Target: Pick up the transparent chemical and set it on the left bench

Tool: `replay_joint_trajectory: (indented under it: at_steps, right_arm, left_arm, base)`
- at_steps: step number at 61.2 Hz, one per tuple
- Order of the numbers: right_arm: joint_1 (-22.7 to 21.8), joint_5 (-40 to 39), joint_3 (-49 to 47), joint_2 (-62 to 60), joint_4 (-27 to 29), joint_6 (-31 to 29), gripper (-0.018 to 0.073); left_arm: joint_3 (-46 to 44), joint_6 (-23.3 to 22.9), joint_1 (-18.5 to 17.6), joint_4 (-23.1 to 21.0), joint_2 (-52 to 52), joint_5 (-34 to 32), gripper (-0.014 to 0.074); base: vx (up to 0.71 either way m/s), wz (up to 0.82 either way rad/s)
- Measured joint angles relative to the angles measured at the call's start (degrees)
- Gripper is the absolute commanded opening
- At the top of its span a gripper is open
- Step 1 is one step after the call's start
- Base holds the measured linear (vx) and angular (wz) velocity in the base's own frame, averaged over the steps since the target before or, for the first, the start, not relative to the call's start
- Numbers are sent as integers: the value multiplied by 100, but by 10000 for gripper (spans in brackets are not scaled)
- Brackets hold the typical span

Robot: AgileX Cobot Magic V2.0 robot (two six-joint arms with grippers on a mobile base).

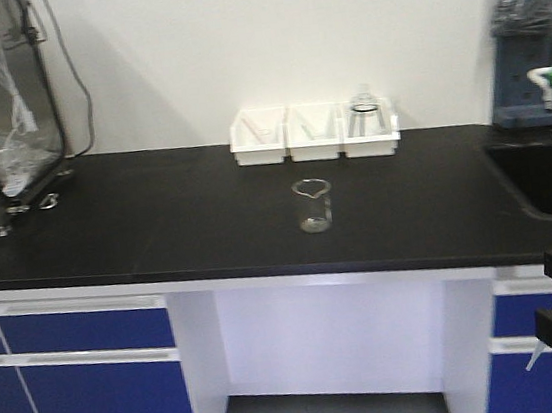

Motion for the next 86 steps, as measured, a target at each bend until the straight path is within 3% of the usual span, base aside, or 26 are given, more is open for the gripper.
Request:
replay_joint_trajectory:
  at_steps: [37,86]
  right_arm:
    - [0,0,0,0,0,0,-4]
    - [0,0,0,0,-4,0,-4]
  left_arm:
    - [0,0,0,0,0,0,-3]
    - [0,0,0,0,0,0,-3]
  base:
    - [43,26]
    - [37,-29]
